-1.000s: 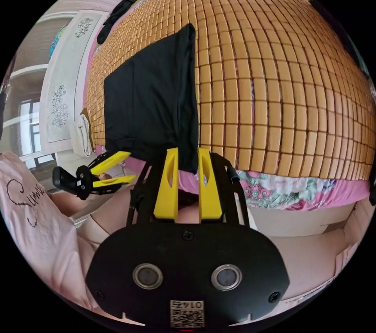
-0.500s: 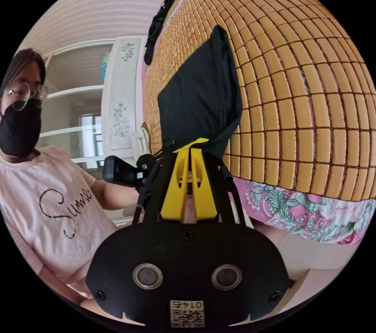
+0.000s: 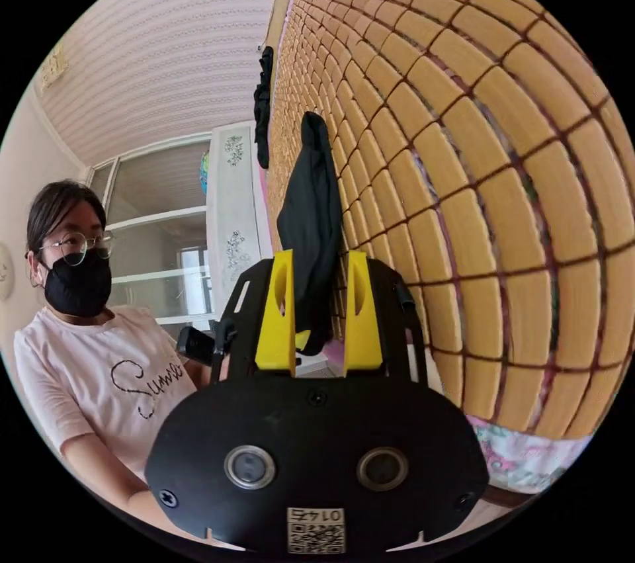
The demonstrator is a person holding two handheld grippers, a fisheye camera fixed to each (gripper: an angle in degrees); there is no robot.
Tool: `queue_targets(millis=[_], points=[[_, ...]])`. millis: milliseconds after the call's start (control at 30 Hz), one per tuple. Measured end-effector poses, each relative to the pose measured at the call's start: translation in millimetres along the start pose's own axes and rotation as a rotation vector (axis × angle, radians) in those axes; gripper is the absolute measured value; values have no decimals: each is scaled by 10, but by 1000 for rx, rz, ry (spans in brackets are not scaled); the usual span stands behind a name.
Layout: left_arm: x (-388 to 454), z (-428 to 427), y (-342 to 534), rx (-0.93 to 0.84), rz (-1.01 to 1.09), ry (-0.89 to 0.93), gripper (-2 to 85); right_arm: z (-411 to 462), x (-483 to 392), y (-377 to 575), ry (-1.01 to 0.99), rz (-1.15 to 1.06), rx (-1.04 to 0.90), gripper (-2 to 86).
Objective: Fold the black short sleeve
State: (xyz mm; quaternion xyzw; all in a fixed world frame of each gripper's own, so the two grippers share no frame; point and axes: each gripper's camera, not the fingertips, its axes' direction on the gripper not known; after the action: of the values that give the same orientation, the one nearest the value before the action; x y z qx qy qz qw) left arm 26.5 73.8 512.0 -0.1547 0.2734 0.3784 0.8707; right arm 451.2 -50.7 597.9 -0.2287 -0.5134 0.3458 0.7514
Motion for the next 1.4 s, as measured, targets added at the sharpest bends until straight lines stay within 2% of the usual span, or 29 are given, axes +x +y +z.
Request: queue_targets(millis=[267,500,633,800,900,1067,1167,1400], points=[[55,-341,312,62,-5,75,24,-104,-22,-252,-21,-66,159,76],[54,-487,490,88,27,108,26,-214,-81,-24,-13,-32,187,29],[-57,-608,578,142,-42,157,24,-409,-368,180,-12,-52,249,20],[-431,-879,816,257,-206,284,20,-204,-929,77,55,-149,211,16],[-866,-1107,1165,329,-407,285,17,274,-1252,-154,68,-209,122,15],[-1483,-1335,1866,332,-678,102,13,1695,-1697,-532,143,-289,-65,16],[-1658,-1309,2176,319,-769,44,14,2398,-1704,-651,197,-289,-119,17],[-1913,-1257,2728,352,-995,86,17,3445,-1902,-801,406,-321,-238,20]])
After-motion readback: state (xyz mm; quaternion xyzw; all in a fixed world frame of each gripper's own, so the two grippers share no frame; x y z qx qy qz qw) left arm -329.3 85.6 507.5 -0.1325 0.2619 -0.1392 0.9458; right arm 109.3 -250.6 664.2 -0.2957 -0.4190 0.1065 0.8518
